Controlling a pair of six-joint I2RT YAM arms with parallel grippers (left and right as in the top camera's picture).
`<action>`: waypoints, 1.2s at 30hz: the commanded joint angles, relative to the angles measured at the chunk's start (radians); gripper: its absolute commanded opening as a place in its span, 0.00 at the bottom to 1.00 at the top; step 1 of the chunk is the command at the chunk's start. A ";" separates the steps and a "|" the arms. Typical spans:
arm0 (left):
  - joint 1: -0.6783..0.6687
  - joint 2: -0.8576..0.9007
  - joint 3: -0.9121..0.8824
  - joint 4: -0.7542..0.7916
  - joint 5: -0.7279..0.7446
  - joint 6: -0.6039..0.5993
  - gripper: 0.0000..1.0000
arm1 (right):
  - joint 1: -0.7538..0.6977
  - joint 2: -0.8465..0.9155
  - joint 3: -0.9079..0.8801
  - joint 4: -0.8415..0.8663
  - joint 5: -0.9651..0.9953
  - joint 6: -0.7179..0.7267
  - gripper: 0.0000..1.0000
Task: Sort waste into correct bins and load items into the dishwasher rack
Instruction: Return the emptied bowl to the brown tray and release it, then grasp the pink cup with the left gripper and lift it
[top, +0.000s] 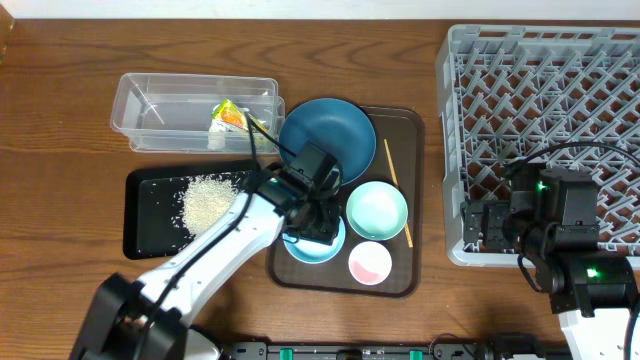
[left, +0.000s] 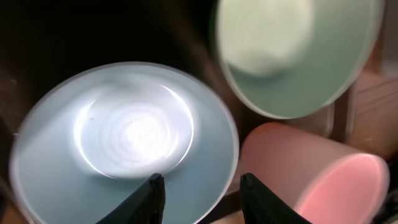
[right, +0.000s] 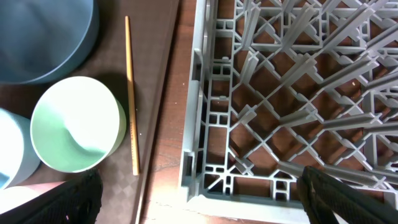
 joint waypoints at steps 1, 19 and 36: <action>0.000 -0.089 0.050 0.003 0.015 0.002 0.42 | 0.011 -0.001 0.019 0.003 -0.001 0.009 0.99; -0.213 0.002 0.026 -0.045 0.010 0.001 0.42 | 0.011 -0.001 0.019 0.003 -0.001 0.009 0.99; -0.192 0.060 0.074 -0.063 0.011 -0.028 0.06 | 0.011 -0.001 0.019 0.002 0.000 0.009 0.99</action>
